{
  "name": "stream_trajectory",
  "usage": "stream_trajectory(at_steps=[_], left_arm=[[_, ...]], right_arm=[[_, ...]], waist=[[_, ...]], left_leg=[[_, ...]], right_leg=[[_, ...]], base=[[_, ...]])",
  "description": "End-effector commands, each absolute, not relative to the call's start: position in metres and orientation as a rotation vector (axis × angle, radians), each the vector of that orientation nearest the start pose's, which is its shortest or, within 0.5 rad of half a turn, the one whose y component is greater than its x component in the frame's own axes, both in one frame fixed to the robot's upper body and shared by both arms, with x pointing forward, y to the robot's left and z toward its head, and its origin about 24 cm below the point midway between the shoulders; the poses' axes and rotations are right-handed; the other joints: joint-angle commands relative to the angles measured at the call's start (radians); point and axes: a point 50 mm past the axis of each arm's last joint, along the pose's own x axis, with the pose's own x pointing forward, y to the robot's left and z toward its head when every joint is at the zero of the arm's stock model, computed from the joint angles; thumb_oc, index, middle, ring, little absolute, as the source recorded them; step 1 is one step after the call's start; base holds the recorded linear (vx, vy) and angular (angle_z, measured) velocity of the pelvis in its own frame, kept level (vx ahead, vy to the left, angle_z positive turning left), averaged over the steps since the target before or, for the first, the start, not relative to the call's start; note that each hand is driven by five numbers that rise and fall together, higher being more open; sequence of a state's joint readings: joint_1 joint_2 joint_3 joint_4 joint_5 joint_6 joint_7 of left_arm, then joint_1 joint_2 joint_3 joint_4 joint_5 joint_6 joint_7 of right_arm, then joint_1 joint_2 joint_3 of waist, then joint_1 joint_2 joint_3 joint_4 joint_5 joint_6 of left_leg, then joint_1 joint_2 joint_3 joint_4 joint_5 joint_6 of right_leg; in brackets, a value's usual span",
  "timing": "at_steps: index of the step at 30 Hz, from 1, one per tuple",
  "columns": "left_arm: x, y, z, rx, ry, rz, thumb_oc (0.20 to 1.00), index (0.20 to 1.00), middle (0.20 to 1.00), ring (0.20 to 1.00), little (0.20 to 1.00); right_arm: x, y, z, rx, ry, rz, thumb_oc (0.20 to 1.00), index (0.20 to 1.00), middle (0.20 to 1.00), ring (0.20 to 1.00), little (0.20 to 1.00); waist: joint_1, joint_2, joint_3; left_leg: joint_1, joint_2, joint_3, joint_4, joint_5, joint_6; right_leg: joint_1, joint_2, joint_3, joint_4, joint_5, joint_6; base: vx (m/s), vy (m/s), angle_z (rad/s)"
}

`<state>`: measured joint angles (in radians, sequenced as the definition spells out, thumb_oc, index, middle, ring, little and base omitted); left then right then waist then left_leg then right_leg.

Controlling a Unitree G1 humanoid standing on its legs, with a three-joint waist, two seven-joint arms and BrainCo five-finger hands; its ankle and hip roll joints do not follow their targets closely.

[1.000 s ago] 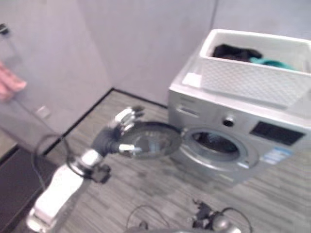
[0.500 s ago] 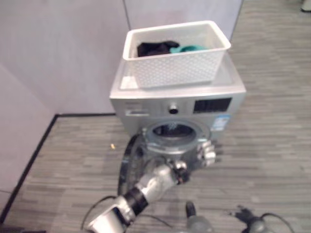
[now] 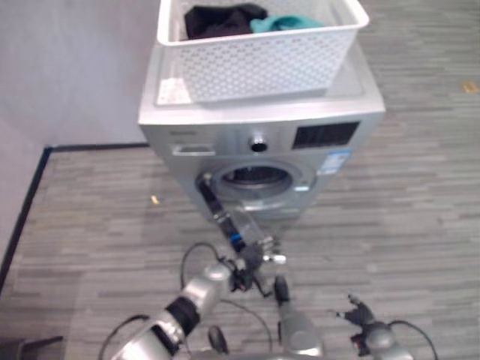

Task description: Grab the laundry basket,head to the washer,open it,put in the laundry and shut it.

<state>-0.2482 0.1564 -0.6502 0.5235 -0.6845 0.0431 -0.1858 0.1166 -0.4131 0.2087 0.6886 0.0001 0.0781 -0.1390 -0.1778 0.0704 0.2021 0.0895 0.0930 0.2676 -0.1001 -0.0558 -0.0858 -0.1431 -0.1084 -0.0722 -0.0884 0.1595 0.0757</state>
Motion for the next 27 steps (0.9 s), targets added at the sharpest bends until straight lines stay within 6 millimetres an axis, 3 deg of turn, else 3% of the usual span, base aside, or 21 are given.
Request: stream_trajectory(at_steps=[1,2,3,7,12,18,27], left_arm=[[0.25,0.08,-0.044,-0.219,0.509,-0.521,1.0,1.0,1.0,1.0,1.0],[0.25,0.08,-0.044,-0.218,0.51,-0.521,1.0,1.0,1.0,1.0,1.0],[0.251,0.097,-0.046,-0.164,0.497,-0.47,1.0,1.0,1.0,1.0,1.0],[0.247,0.112,-0.054,-0.079,0.52,-0.426,1.0,1.0,1.0,1.0,1.0],[0.245,0.117,-0.058,-0.019,0.527,-0.409,1.0,1.0,1.0,1.0,1.0],[0.244,0.126,-0.065,0.24,0.517,-0.393,1.0,1.0,1.0,1.0,1.0],[0.255,0.142,-0.06,0.231,0.484,-0.282,1.0,1.0,1.0,1.0,1.0]], right_arm=[[0.127,-0.273,-0.108,-0.494,0.884,-0.132,1.0,1.0,1.0,1.0,1.0],[0.127,-0.273,-0.108,-0.494,0.885,-0.131,1.0,1.0,1.0,1.0,1.0],[0.126,-0.272,-0.112,-0.477,0.896,-0.141,1.0,1.0,1.0,1.0,1.0],[0.127,-0.268,-0.116,-0.459,0.916,-0.122,1.0,1.0,1.0,1.0,1.0],[0.13,-0.269,-0.114,-0.445,0.897,-0.122,1.0,1.0,1.0,1.0,1.0],[0.126,-0.275,-0.114,-0.428,0.895,-0.185,1.0,1.0,1.0,1.0,1.0],[0.116,-0.277,-0.115,-0.428,0.909,-0.195,1.0,1.0,1.0,1.0,1.0]], waist=[[0.002,-0.009,-0.029],[0.002,-0.01,-0.03],[0.011,-0.008,-0.033],[0.024,-0.005,-0.038],[0.029,-0.003,-0.039],[0.033,-0.001,-0.038],[0.033,-0.009,-0.045]], left_leg=[[-0.026,-0.026,-0.072,0.013,-0.032,0.061],[-0.026,-0.026,-0.072,0.013,-0.032,0.061],[-0.025,-0.025,-0.078,0.013,-0.032,0.06],[-0.023,-0.024,-0.087,0.013,-0.03,0.058],[-0.022,-0.022,-0.09,0.013,-0.028,0.056],[-0.019,-0.016,-0.083,0.013,-0.025,0.053],[-0.017,-0.007,-0.081,0.013,-0.018,0.046]], right_leg=[[0.026,-0.02,-0.008,0.018,-0.101,0.032],[0.027,-0.02,-0.008,0.018,-0.101,0.032],[0.037,-0.019,-0.014,0.015,-0.105,0.03],[0.052,-0.018,-0.025,0.01,-0.109,0.026],[0.062,-0.017,-0.032,0.005,-0.113,0.025],[0.077,-0.013,-0.044,0.001,-0.121,0.026],[0.087,-0.006,-0.049,0.001,-0.129,0.024]], base=[[0.0,-0.007,0.1],[0.01,-0.025,0.05],[0.01,-0.026,0.04],[0.0,-0.023,0.06],[0.0,-0.01,0.02],[0.0,0.0,0.0],[0.0,-0.006,0.01]])
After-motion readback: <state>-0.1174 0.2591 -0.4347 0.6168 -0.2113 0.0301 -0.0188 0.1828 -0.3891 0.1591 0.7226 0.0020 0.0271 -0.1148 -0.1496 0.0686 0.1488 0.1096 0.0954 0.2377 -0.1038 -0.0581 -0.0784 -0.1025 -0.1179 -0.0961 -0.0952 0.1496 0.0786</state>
